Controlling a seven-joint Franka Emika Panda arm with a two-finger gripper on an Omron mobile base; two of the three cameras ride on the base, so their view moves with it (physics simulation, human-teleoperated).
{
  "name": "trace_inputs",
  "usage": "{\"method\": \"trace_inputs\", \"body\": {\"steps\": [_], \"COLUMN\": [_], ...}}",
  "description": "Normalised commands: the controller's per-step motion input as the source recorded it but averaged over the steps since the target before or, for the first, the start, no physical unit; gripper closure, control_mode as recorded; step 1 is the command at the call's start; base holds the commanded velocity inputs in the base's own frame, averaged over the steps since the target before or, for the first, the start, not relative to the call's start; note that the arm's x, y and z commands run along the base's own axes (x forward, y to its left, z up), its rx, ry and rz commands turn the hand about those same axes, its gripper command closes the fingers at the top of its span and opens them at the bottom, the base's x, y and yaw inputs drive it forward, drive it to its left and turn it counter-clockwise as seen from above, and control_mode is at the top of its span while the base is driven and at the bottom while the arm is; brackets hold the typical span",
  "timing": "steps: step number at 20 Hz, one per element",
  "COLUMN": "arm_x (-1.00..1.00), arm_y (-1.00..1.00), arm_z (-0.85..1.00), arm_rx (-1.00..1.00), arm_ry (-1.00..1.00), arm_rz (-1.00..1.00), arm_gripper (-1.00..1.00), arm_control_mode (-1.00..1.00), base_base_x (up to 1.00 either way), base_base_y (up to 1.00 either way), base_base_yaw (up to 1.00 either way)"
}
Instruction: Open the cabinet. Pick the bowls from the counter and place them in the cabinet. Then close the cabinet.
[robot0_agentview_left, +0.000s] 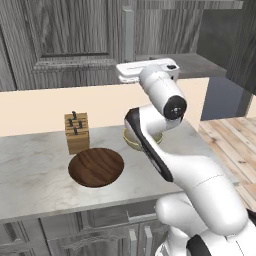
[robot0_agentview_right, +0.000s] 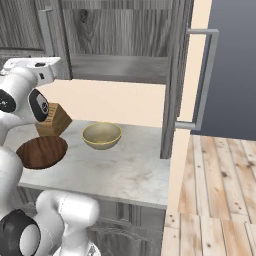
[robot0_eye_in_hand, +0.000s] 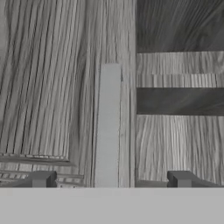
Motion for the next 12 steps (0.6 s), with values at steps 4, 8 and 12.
{"method": "trace_inputs", "body": {"steps": [4,8,12], "arm_x": [0.49,0.48,0.44], "arm_y": [0.14,0.08,0.08], "arm_z": [-0.01,0.00,0.00], "arm_rx": [0.00,0.00,0.00], "arm_ry": [0.00,0.00,0.00], "arm_rz": [-0.01,-0.01,-0.01], "arm_gripper": [-1.00,-1.00,-1.00], "arm_control_mode": [-1.00,-1.00,-1.00], "base_base_x": [0.00,0.00,0.00], "base_base_y": [0.00,0.00,0.00], "base_base_yaw": [0.00,0.00,0.00]}}
